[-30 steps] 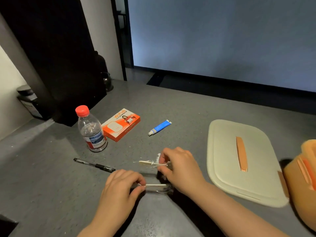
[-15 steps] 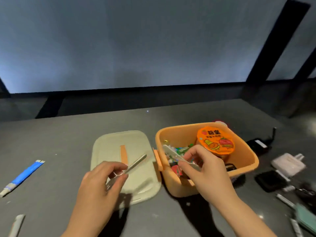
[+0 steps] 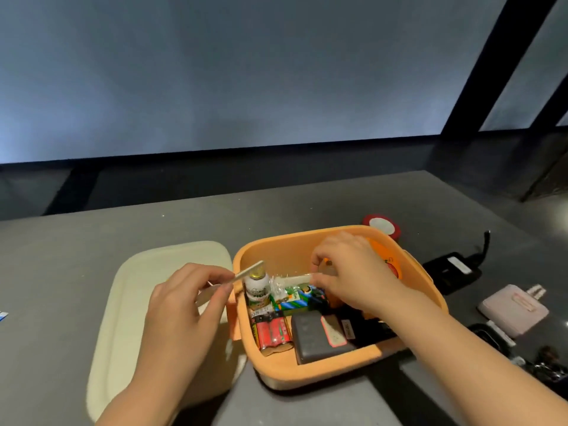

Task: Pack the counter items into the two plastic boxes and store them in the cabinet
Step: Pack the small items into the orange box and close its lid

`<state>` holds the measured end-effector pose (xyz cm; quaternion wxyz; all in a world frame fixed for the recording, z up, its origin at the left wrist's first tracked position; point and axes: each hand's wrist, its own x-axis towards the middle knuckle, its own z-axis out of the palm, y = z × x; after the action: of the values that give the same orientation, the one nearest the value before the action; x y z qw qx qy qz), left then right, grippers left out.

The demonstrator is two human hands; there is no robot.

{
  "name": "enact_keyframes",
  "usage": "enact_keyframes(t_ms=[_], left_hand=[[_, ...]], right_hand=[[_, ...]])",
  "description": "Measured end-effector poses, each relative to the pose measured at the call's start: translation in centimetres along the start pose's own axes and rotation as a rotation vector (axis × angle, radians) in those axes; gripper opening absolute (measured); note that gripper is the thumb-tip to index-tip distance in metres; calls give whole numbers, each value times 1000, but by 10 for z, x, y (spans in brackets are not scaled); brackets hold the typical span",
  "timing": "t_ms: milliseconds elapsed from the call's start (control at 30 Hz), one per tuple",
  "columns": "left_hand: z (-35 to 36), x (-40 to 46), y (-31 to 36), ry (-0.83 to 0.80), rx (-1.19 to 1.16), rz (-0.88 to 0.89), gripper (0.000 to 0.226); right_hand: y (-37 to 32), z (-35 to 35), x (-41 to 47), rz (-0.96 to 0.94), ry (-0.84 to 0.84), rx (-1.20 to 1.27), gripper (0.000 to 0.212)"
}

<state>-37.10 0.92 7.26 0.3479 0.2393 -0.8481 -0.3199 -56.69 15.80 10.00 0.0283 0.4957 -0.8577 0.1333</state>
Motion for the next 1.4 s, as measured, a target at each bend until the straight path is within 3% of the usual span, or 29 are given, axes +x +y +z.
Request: enact_keyframes(t_ms=[267, 500, 700, 800, 933, 1067, 1200, 1400], left_hand=[[-21, 2, -25, 122, 35, -73, 20], [-8, 2, -17, 47, -1, -38, 21], [23, 39, 16, -156, 99, 170, 4], [56, 55, 22, -326, 219, 171, 3], [89, 69, 13, -617, 327, 206, 5], [103, 72, 8, -693, 513, 335, 9], [93, 70, 12, -600, 562, 443, 20], [-2, 16, -16, -47, 202, 75, 7]], right_hand=[[-12, 58, 45, -154, -246, -250, 12], [-9, 66, 45, -108, -207, -284, 24], [13, -4, 17, 61, 86, -15, 10], [17, -22, -5, 120, 208, 77, 10], [14, -29, -26, 91, 257, 132, 9], [13, -30, -35, 79, 285, 154, 12], [2, -29, -33, 65, 256, 169, 11], [-61, -22, -18, -64, 191, 205, 8]])
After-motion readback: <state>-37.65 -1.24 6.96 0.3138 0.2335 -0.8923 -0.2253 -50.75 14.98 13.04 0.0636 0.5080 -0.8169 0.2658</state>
